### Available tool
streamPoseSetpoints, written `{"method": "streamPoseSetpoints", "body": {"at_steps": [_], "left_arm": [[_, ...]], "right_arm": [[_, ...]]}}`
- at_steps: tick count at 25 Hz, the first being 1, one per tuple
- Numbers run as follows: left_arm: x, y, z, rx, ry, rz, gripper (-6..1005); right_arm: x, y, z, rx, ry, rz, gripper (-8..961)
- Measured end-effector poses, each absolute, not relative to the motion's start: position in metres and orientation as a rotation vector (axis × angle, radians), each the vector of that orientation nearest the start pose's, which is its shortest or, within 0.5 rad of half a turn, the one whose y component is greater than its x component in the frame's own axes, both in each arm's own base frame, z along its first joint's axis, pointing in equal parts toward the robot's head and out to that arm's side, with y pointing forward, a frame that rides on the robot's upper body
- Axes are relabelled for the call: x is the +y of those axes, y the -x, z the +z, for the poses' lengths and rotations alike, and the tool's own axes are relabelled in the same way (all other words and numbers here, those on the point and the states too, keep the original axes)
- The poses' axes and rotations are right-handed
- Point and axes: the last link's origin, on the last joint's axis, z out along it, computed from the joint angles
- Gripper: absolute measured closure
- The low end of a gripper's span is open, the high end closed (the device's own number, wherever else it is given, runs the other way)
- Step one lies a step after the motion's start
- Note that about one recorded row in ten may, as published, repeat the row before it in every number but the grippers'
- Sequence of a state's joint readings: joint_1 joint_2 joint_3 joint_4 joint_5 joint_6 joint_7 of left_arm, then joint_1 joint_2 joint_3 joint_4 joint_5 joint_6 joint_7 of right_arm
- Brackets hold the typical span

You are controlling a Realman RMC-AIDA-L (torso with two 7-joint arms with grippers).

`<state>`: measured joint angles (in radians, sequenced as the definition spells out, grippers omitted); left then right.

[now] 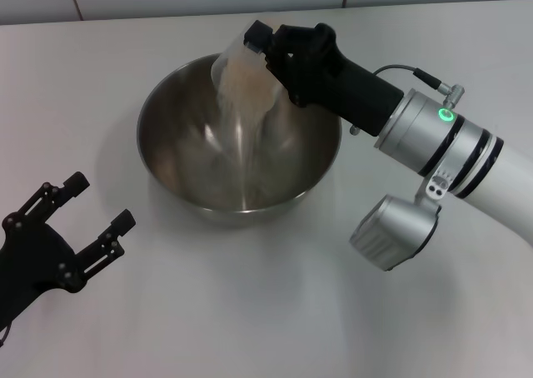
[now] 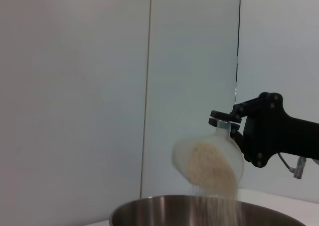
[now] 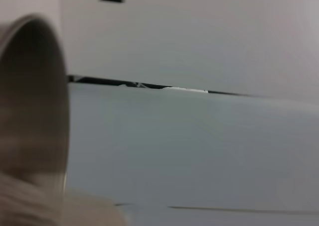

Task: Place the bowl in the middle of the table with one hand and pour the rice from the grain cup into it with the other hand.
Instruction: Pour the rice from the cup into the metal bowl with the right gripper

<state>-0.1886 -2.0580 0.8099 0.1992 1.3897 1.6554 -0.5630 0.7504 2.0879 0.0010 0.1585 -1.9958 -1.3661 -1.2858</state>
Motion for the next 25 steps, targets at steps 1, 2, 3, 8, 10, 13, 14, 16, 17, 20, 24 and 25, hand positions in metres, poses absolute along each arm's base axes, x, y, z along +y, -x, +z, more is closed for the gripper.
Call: {"method": "streamPoseSetpoints", "body": {"at_steps": [1,2,3,8,10,13,14,16,17,20,24,25], "left_arm": [[0.210,0.333,-0.019,-0.407,2.190,-0.977,191],[0.210,0.333,-0.019,-0.408,2.190,-0.977,191],[0.210,0.333,-0.019,-0.408,2.189,-0.977,191],[0.210,0.333,-0.019,-0.410,2.189,-0.976,191],[0.210,0.333,-0.019,-0.410,2.189,-0.976,191],[0.210,0.332,-0.020,-0.410,2.189,-0.977,191],[0.210,0.332,-0.020,-0.411,2.189,-0.977,191],[0.210,0.332,-0.020,-0.411,2.189,-0.978,191],[0.210,0.332,-0.020,-0.411,2.189,-0.978,191],[0.210,0.332,-0.020,-0.411,2.192,-0.978,191],[0.210,0.331,-0.021,-0.409,2.199,-0.978,191],[0.210,0.331,-0.021,-0.409,2.200,-0.979,191]], "right_arm": [[0.348,-0.185,-0.082,-1.403,1.466,0.117,942],[0.347,-0.184,-0.083,-1.437,1.434,0.092,941],[0.346,-0.184,-0.084,-1.466,1.407,0.072,941],[0.342,-0.182,-0.087,-1.600,1.294,0.005,941],[0.340,-0.181,-0.089,-1.647,1.254,-0.014,940],[0.338,-0.181,-0.090,-1.707,1.192,-0.047,940],[0.338,-0.180,-0.091,-1.749,1.150,-0.067,940],[0.337,-0.180,-0.091,-1.766,1.132,-0.075,941],[0.337,-0.180,-0.092,-1.778,1.119,-0.080,941],[0.337,-0.179,-0.092,-1.802,1.089,-0.093,942],[0.336,-0.178,-0.093,-1.812,1.079,-0.093,941],[0.336,-0.178,-0.093,-1.812,1.079,-0.093,941]]}}
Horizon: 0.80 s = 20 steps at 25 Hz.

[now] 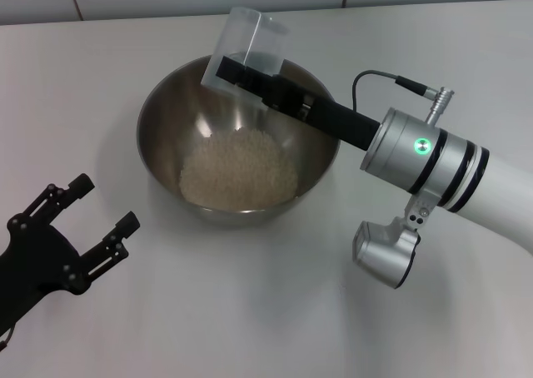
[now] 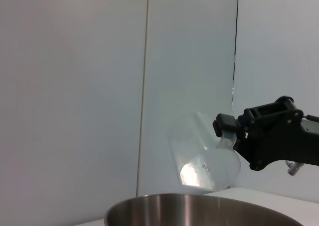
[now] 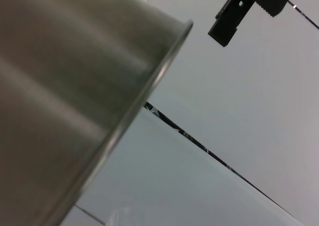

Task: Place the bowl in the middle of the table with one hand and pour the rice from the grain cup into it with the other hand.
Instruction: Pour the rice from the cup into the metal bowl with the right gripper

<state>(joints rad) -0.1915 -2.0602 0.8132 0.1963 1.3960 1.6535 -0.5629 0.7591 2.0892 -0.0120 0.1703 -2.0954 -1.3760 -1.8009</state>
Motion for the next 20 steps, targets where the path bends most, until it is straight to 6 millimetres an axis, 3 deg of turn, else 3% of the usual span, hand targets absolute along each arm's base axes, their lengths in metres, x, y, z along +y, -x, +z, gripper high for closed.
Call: {"method": "streamPoseSetpoints", "body": {"at_steps": [11,20], "left_arm": [[0.209,0.332,-0.022,-0.412,2.202,-0.977,191],[0.208,0.332,-0.021,-0.411,2.197,-0.981,191]], "right_arm": [[0.333,-0.176,-0.094,-1.741,1.145,-0.046,940],[0.335,-0.169,-0.085,-1.022,1.618,0.396,939]]}}
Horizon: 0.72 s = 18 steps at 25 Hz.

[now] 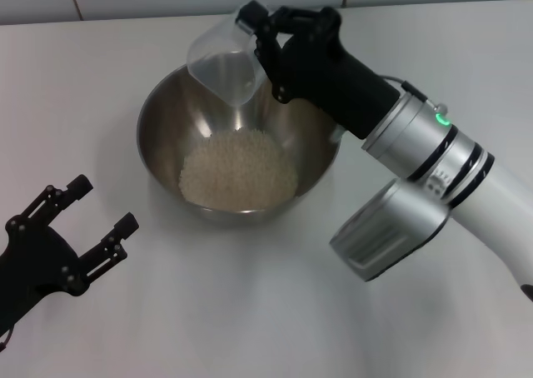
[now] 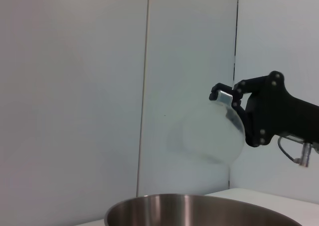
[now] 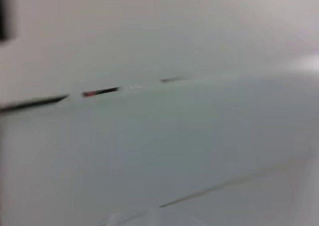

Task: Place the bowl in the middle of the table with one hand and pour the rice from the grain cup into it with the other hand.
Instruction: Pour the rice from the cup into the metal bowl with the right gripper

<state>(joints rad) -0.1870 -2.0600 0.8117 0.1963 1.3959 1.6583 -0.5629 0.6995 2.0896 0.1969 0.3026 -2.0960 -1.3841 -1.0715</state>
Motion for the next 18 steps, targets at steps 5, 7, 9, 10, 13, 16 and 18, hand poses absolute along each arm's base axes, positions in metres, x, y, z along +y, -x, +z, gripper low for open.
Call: {"method": "streamPoseSetpoints", "body": {"at_steps": [5,7,9,10,13,16,18], "left_arm": [[0.208,0.332,-0.020,-0.410,2.195,-0.983,191],[0.208,0.332,-0.020,-0.409,2.195,-0.984,191],[0.208,0.332,-0.020,-0.407,2.195,-0.984,191],[0.208,0.332,-0.020,-0.407,2.195,-0.984,191],[0.209,0.331,-0.020,-0.403,2.194,-0.986,191],[0.208,0.331,-0.019,-0.401,2.191,-0.994,191],[0.208,0.330,-0.019,-0.400,2.190,-0.997,191]], "right_arm": [[0.338,-0.175,-0.081,-0.602,1.821,0.660,931],[0.342,-0.178,-0.078,-0.412,1.872,0.761,928],[0.345,-0.183,-0.076,-0.174,1.924,0.883,924],[0.345,-0.183,-0.076,-0.174,1.924,0.883,923],[0.345,-0.188,-0.076,0.026,1.966,0.983,918],[0.345,-0.195,-0.082,0.182,2.018,1.013,913],[0.345,-0.199,-0.086,0.240,2.045,0.999,910]]}}
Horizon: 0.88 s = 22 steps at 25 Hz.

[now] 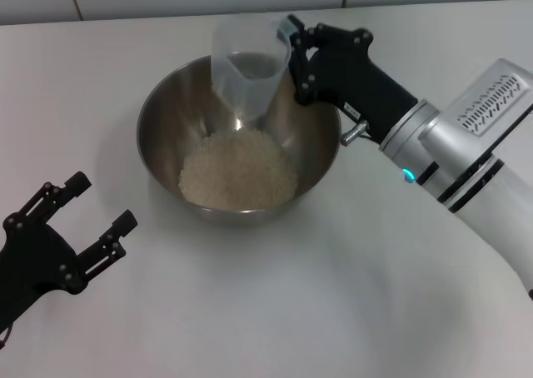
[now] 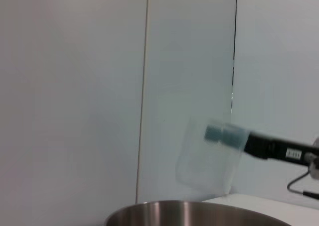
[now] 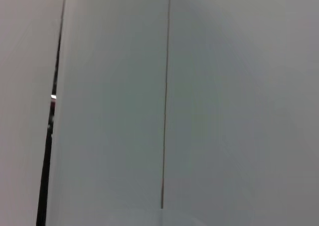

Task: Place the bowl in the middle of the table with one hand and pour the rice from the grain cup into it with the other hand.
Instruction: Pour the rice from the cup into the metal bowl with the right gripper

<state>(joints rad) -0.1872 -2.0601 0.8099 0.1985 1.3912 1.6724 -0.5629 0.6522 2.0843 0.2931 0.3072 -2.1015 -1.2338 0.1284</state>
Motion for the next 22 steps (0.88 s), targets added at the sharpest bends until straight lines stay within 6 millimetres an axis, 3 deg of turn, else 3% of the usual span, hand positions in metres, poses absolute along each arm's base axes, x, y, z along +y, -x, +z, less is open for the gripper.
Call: {"method": "streamPoseSetpoints", "body": {"at_steps": [12,16,22], "left_arm": [[0.208,0.329,-0.018,-0.392,2.188,-1.012,191],[0.207,0.329,-0.018,-0.393,2.188,-1.015,191],[0.207,0.329,-0.018,-0.394,2.187,-1.015,191]], "right_arm": [[0.346,-0.202,-0.087,0.261,2.048,0.985,891],[0.354,-0.213,-0.074,0.287,1.968,0.966,884],[0.358,-0.243,-0.044,0.335,1.780,0.909,875]]}}
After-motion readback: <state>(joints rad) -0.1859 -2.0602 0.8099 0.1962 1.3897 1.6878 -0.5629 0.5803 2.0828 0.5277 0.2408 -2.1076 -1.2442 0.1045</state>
